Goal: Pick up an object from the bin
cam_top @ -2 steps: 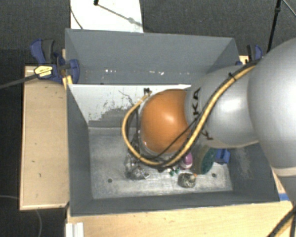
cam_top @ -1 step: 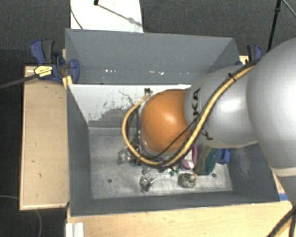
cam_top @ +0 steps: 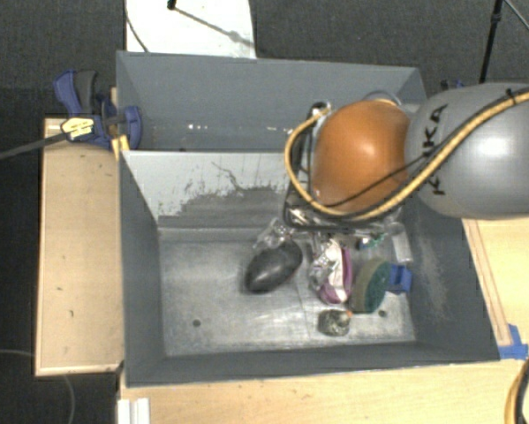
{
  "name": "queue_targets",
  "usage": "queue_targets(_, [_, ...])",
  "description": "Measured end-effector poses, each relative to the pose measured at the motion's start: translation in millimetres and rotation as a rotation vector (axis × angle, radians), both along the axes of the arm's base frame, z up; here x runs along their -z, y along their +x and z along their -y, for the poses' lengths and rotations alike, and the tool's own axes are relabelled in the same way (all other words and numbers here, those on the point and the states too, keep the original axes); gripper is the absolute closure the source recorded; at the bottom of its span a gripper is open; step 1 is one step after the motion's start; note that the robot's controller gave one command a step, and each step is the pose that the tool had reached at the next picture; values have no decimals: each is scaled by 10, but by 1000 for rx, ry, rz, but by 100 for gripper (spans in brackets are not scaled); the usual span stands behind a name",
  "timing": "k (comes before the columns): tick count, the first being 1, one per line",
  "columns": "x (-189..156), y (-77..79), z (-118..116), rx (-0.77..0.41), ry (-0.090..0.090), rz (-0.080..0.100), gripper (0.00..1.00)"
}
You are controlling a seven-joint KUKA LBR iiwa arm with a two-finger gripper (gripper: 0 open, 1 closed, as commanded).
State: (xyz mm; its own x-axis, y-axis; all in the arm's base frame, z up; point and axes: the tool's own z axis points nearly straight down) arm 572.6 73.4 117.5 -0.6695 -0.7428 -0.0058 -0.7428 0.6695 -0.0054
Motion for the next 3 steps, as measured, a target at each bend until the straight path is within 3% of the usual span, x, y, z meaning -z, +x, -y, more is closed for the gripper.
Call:
queue_targets(1, [423, -80, 95, -219, 1, -9, 0])
queue_targets(2, [408, -71, 98, -212, 0, -8, 100])
queue_targets(3, [-1188, -167, 359, -203, -2, 2, 100])
